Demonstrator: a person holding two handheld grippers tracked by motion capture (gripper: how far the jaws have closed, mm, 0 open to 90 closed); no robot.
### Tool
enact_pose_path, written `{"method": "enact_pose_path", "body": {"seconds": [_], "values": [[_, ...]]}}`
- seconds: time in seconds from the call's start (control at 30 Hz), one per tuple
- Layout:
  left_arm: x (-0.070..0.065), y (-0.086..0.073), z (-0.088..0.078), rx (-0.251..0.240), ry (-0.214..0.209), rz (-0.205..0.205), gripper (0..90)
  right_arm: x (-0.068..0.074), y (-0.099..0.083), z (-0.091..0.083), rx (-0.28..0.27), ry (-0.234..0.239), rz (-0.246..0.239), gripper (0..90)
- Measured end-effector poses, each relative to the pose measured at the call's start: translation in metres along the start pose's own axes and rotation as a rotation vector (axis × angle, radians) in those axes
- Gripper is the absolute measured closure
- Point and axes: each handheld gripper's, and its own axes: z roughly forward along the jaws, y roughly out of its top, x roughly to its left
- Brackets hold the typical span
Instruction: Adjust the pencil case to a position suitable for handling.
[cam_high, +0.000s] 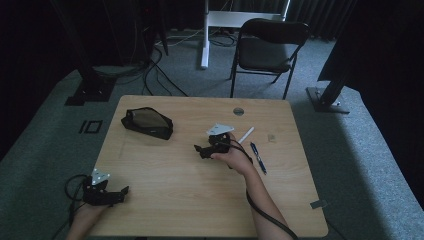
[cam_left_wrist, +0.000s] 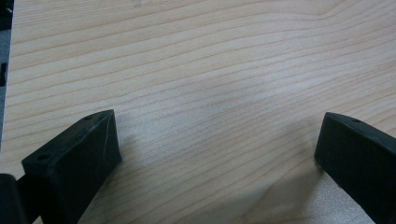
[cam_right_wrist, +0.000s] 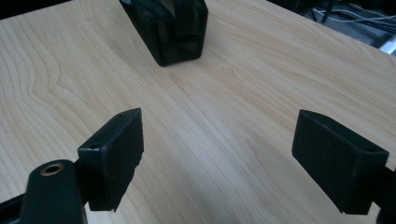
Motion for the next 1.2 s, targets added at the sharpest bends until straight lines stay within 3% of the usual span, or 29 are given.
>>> {"method": "enact_pose_path", "body": {"seconds": [1.0,1.2], "values": [[0.0,0.0,0.0,0.0,0.0,0.0,0.1,0.016,0.04,0.067,-0.013,0.056,-0.043,19.6],[0.0,0.0,0.0,0.0,0.0,0.0,0.1,0.017,0.046,0.079,-0.021,0.046,-0.064,27.0]]}}
